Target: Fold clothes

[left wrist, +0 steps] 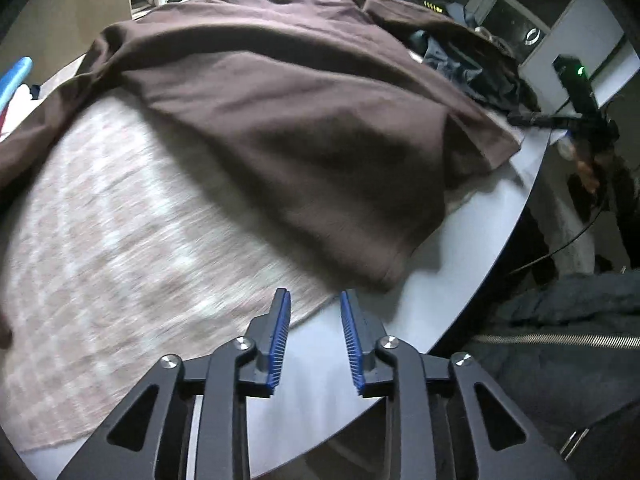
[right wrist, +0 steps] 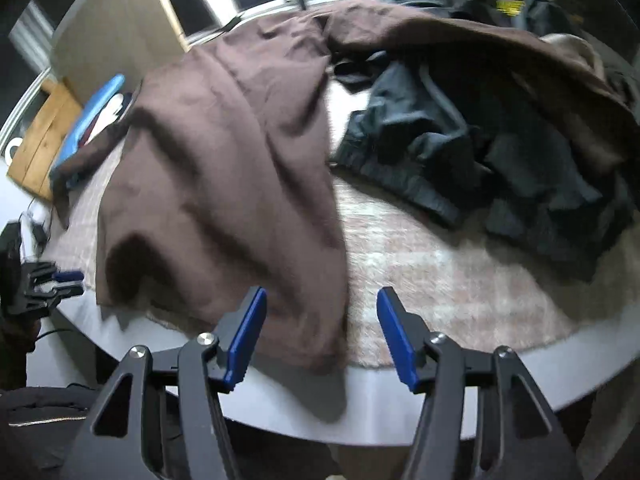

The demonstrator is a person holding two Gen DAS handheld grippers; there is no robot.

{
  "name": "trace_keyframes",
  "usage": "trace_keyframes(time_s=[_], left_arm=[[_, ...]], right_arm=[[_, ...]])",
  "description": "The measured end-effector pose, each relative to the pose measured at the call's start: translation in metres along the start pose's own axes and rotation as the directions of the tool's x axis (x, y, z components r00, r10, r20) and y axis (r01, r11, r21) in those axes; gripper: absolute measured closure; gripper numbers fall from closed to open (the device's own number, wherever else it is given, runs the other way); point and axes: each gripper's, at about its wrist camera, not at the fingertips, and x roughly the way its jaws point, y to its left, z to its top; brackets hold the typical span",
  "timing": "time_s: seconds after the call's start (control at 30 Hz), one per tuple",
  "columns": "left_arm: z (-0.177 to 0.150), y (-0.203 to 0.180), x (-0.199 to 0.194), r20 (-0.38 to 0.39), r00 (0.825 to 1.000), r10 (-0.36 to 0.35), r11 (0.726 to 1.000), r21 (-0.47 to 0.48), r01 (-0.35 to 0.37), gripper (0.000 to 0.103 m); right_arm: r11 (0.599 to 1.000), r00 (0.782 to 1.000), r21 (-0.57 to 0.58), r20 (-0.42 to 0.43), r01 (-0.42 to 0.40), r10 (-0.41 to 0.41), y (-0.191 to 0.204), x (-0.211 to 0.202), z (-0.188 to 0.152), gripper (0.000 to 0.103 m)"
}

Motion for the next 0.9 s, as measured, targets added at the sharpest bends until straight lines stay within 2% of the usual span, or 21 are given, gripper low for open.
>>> trace_keyframes(time_s=[0.03, 0.13, 0.2, 0.27, 0.3, 0.33, 0.37, 0.47, 0.57, 0.67, 0.73, 0.77, 0.83, 0.9], left_arm=[[0.004, -0.003, 0.003, 0.006, 1.000, -0.015, 1.000, -0.012, 0.015, 0.070], [0.015, -0.014, 0.018, -0.008, 0.999, -0.031, 0.999, -0.017, 0.031, 0.070], [0.019, -0.021, 0.032, -0.028, 1.000, -0.012, 1.000, -0.006, 0.012, 0.070], [0.022, -0.027, 0.037, -0.010, 1.000, 0.004, 1.000, -0.002, -0.004, 0.075], [0.024, -0.026, 0.038, -0.011, 1.000, 0.007, 1.000, -0.013, -0.008, 0.093], [0.026, -0.023, 0.037, -0.013, 1.000, 0.006, 0.999, -0.033, -0.007, 0.101], [0.027, -0.020, 0.035, -0.013, 1.000, 0.003, 0.999, -0.052, -0.004, 0.101], [0.022, -0.012, 0.004, 0.032, 0.999, 0.014, 0.997, -0.083, -0.012, 0.101], [0.012, 0.002, -0.058, 0.085, 0.992, 0.096, 0.988, -0.129, -0.085, 0.101], [0.020, 0.010, -0.104, 0.141, 0.981, 0.135, 0.985, -0.126, -0.118, 0.101], [0.045, 0.016, -0.110, 0.147, 0.975, 0.167, 0.983, -0.106, -0.152, 0.101], [0.065, 0.024, -0.103, 0.140, 0.975, 0.172, 0.982, -0.101, -0.159, 0.100], [0.103, 0.043, -0.081, 0.120, 0.976, 0.184, 0.980, -0.101, -0.172, 0.090], [0.141, 0.073, -0.044, 0.067, 0.956, 0.287, 0.954, -0.114, -0.278, 0.082]], right_arm=[[1.000, 1.000, -0.013, -0.009, -0.003, 0.003, 0.000, 0.006, 0.002, 0.046], [0.999, 0.999, -0.041, -0.041, 0.003, -0.005, 0.000, 0.021, 0.007, 0.046], [0.998, 0.998, -0.061, -0.062, -0.002, -0.002, 0.000, 0.030, 0.007, 0.046], [0.997, 0.998, -0.076, -0.064, -0.022, 0.017, -0.001, 0.033, 0.006, 0.047], [0.996, 0.998, -0.084, -0.061, -0.034, 0.029, -0.001, 0.034, 0.006, 0.052], [0.995, 0.997, -0.089, -0.062, -0.055, 0.050, -0.001, 0.034, 0.005, 0.088], [0.991, 0.993, -0.081, -0.067, -0.103, 0.097, -0.002, 0.033, 0.006, 0.097], [0.977, 0.979, -0.056, -0.015, -0.206, 0.205, -0.003, 0.011, 0.010, 0.097], [0.943, 0.941, -0.042, 0.068, -0.329, 0.331, 0.000, -0.027, 0.013, 0.097], [0.912, 0.905, -0.052, 0.118, -0.406, 0.409, 0.007, -0.052, 0.027, 0.097], [0.902, 0.894, -0.021, 0.125, -0.431, 0.430, 0.007, -0.049, 0.047, 0.097], [0.901, 0.895, 0.011, 0.123, -0.434, 0.430, 0.005, -0.042, 0.059, 0.097], [0.922, 0.925, 0.085, 0.089, -0.378, 0.370, -0.008, -0.014, 0.083, 0.094], [0.944, 0.956, 0.146, 0.045, -0.294, 0.291, -0.021, 0.015, 0.107, 0.090]])
